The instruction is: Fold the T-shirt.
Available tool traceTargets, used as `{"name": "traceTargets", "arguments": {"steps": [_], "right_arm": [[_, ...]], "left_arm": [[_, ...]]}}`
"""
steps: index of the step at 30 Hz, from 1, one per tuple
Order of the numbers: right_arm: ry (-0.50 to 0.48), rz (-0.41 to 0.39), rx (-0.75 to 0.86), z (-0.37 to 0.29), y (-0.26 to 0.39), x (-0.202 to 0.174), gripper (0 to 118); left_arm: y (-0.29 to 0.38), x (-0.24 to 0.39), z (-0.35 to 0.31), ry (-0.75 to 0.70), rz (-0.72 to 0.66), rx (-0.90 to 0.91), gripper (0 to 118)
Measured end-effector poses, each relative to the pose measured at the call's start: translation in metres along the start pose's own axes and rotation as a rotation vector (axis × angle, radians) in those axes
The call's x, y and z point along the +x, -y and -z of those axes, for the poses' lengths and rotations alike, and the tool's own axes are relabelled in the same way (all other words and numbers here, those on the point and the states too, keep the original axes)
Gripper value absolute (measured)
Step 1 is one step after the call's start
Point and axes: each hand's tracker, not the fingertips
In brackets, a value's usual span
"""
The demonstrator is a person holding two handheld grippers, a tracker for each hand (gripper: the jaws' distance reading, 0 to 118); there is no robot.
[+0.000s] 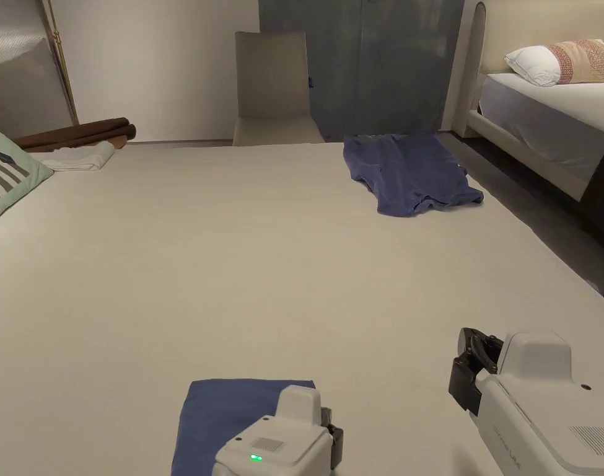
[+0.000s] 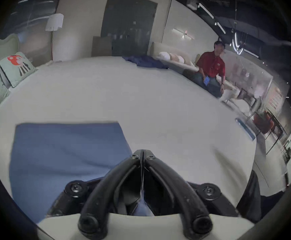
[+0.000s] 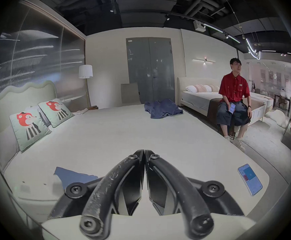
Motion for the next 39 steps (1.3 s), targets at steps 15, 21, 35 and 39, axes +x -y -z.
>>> {"name": "traceTargets", "arguments": {"steps": [15, 21, 35, 39], "right_arm": [[-0.084, -0.013, 0.140, -0.004, -0.029, -0.057, 0], [-0.107, -0.017, 0.162, -0.004, -0.032, -0.080, 0], [-0.222, -0.025, -0.056, 0.032, 0.002, -0.109, 0], [-0.266, -0.010, -0.215, 0.057, 0.039, -0.123, 0]], "left_arm": [[-0.085, -0.109, -0.166, -0.283, 0.102, 0.447, 0], [-0.084, -0.149, -0.205, -0.399, 0.113, 0.516, 0], [-0.075, -0.167, -0.210, -0.409, 0.031, 0.490, 0], [-0.071, -0.168, -0.208, -0.395, 0.020, 0.474, 0]]}}
